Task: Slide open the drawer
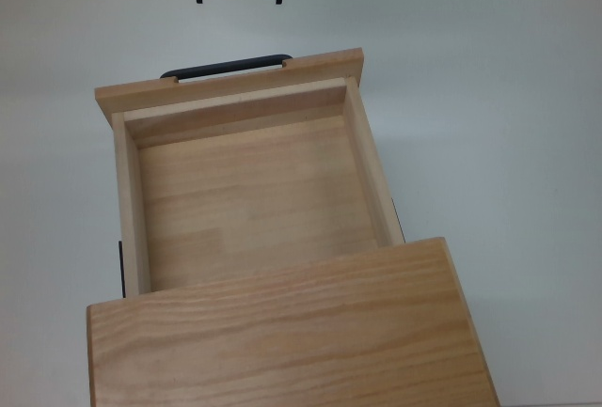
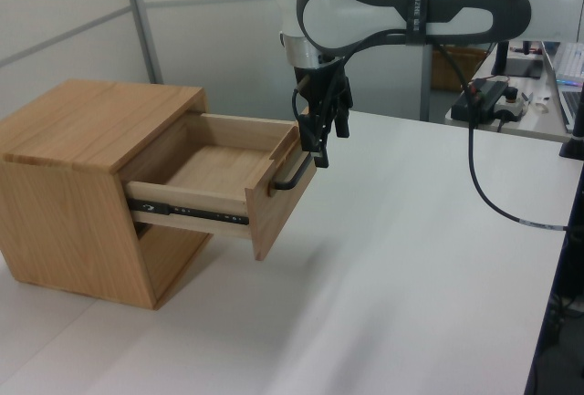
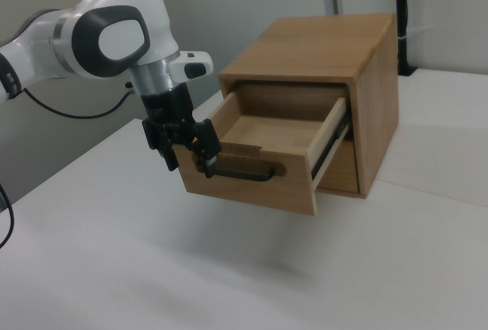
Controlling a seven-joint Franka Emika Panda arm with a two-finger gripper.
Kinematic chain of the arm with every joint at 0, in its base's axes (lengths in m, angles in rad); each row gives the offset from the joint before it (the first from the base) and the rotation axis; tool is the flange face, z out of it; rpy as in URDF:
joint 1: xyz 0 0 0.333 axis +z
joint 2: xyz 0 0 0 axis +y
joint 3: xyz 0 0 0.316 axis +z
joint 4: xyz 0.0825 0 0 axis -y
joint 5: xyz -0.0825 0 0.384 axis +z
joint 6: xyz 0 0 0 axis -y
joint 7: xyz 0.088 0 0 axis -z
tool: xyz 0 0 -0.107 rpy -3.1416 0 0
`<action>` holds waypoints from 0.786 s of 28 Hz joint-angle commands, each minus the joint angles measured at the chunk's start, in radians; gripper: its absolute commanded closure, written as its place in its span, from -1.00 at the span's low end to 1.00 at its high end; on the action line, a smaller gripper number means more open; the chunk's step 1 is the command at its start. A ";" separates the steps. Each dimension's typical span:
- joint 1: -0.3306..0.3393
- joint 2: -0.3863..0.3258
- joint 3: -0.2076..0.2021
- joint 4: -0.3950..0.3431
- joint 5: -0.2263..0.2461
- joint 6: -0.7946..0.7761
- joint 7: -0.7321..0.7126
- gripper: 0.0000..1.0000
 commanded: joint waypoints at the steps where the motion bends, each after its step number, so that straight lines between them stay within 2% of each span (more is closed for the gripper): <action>1: 0.008 0.005 -0.005 0.027 -0.006 -0.036 0.021 -1.00; 22: 0.011 -0.010 -0.002 0.027 0.010 -0.073 0.023 -1.00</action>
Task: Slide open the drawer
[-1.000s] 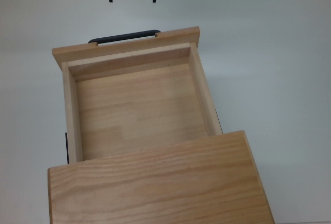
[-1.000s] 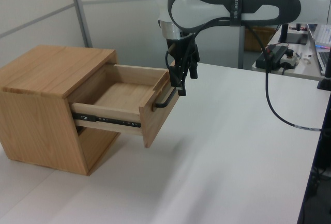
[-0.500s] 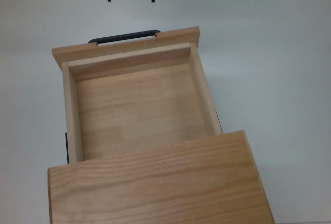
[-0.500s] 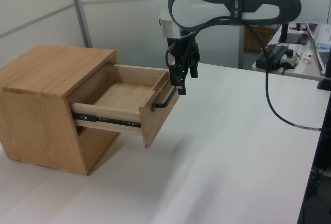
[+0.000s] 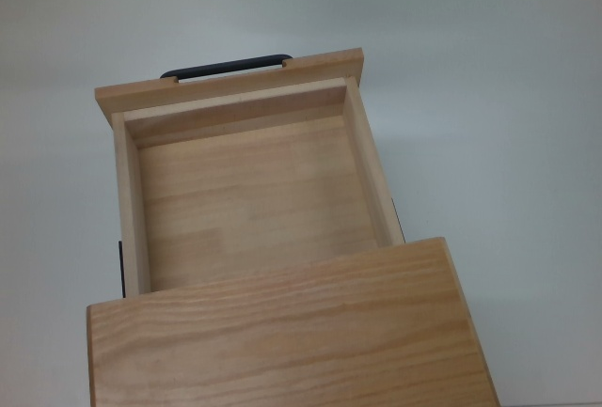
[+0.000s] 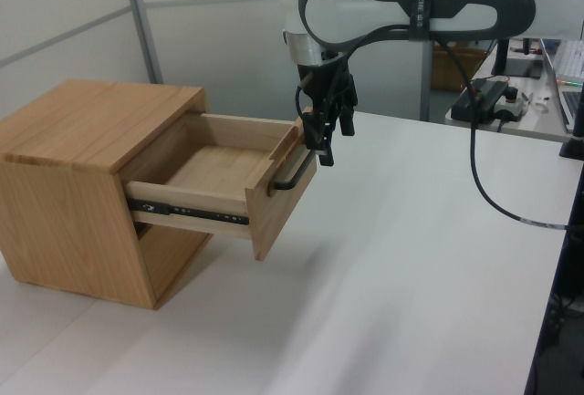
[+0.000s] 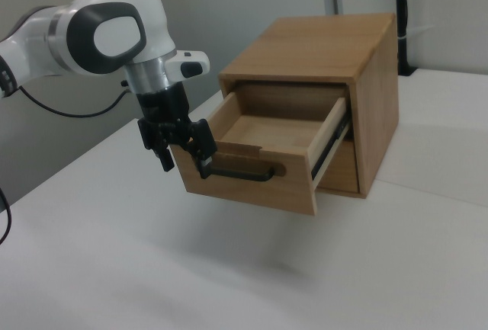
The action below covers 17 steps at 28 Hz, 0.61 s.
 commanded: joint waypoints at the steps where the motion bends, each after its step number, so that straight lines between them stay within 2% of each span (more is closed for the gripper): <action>1: 0.010 -0.001 -0.003 0.020 0.008 -0.034 0.017 -1.00; 17: 0.010 -0.001 -0.004 0.021 0.008 -0.033 0.017 -1.00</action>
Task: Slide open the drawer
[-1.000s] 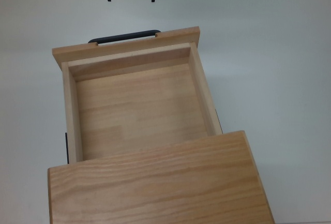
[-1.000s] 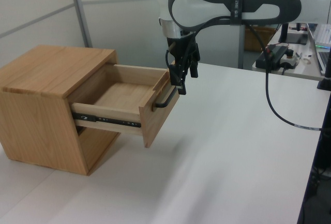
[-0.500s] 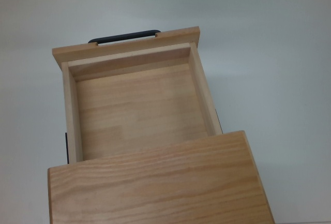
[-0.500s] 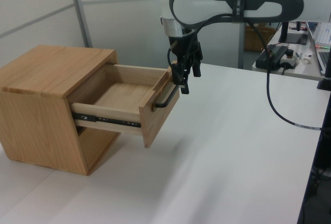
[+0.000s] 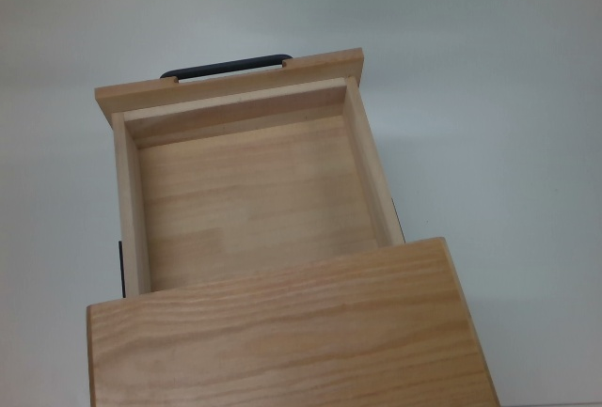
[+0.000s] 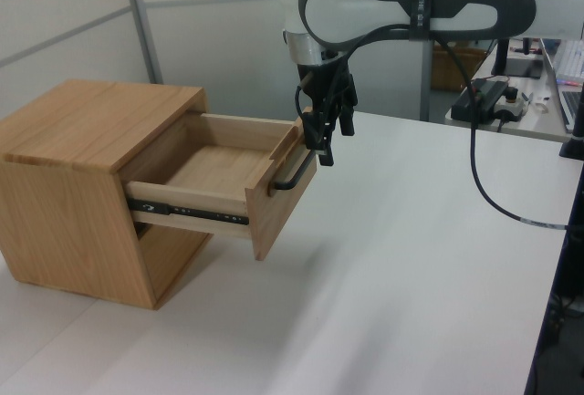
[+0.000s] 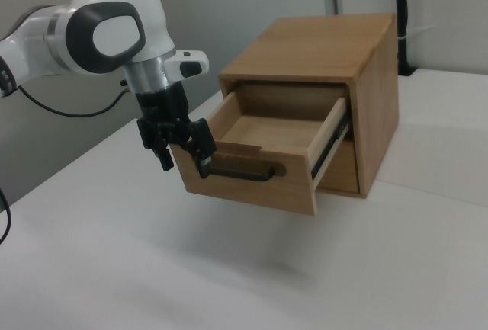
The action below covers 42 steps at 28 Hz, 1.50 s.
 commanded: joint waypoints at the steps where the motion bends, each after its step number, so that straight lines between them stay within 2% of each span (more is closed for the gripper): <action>1: 0.008 -0.001 -0.006 0.019 0.008 -0.033 0.017 -1.00; 29: 0.006 -0.004 -0.009 0.033 0.008 -0.034 0.017 -1.00; 34: 0.006 -0.004 -0.006 0.059 0.011 -0.036 0.017 -1.00; 42: 0.006 -0.005 -0.006 0.062 0.011 -0.036 0.017 -1.00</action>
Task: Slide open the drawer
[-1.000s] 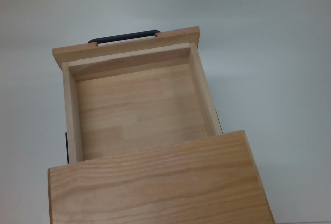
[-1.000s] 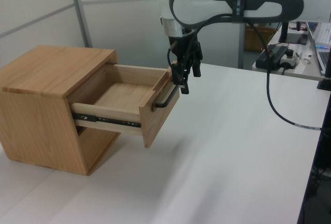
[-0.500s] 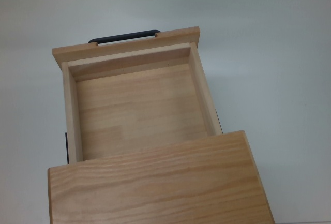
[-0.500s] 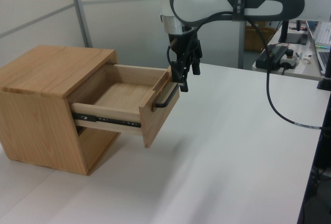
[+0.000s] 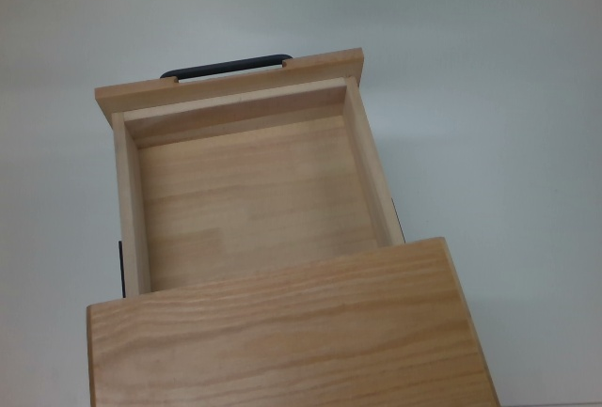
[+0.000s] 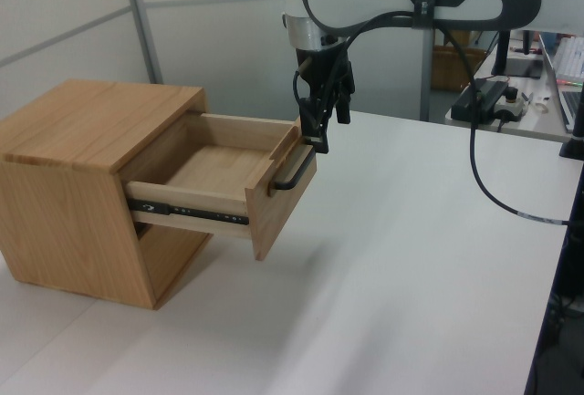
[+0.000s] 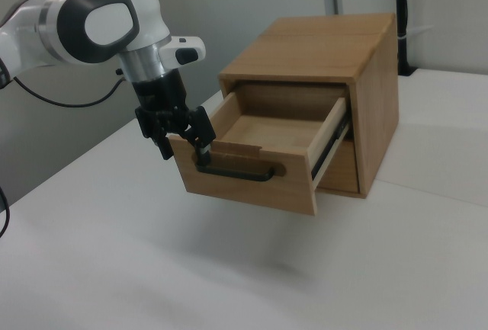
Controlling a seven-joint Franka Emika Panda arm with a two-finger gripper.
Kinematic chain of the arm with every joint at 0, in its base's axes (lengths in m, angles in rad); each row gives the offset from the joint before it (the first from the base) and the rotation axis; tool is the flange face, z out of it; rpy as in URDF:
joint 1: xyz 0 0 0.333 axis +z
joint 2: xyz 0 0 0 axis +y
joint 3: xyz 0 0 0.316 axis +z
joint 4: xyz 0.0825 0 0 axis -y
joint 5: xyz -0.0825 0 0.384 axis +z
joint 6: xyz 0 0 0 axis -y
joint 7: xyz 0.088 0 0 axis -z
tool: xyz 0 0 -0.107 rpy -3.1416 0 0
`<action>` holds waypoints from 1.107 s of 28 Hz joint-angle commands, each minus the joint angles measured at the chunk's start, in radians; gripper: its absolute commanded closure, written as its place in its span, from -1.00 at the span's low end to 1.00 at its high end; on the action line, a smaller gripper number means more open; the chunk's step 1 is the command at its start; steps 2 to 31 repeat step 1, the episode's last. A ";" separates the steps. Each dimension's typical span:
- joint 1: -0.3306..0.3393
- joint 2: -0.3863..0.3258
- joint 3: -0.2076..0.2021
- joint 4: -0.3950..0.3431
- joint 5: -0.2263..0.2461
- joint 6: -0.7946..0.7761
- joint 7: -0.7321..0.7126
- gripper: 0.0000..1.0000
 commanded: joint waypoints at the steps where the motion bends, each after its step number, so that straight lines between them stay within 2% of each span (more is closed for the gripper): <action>1: 0.007 -0.005 -0.004 0.016 0.011 -0.037 0.013 -1.00; 31: 0.007 -0.005 -0.004 0.016 0.011 -0.037 0.013 -1.00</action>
